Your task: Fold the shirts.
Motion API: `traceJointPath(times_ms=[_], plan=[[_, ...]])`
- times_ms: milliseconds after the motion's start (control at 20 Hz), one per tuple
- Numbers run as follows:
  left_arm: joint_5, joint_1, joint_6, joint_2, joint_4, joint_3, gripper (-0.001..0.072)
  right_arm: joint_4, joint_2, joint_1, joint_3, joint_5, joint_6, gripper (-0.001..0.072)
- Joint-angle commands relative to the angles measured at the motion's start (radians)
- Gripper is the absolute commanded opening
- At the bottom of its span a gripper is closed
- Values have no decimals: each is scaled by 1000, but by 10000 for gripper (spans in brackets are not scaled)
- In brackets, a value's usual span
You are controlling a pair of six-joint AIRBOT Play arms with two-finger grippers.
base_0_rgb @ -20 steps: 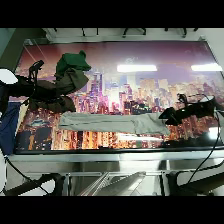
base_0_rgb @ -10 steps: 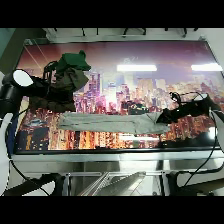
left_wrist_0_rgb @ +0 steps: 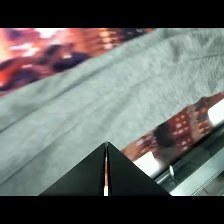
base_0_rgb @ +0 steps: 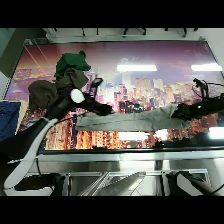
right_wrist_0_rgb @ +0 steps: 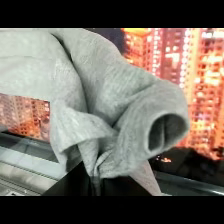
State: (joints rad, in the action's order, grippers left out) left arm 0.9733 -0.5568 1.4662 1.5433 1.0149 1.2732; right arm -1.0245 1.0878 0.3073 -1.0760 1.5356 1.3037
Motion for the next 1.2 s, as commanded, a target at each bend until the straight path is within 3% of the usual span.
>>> traceJointPath(times_ms=[0,300,650,750,900,1150], plan=[[-61,-148,20,177,-20,122,19,78,-81,0,-23,27,59,19],[-78,-222,129,404,-22,364,19,174,-86,0,-52,44,74,19],[-11,-238,172,505,-30,522,19,196,-82,0,-126,40,74,19],[40,-227,137,482,-46,522,19,196,-72,0,-146,40,77,19],[200,-187,5,388,-1,520,19,196,-39,-40,-147,28,89,20],[410,6,-28,77,217,328,19,197,40,-267,-147,-127,148,19]])
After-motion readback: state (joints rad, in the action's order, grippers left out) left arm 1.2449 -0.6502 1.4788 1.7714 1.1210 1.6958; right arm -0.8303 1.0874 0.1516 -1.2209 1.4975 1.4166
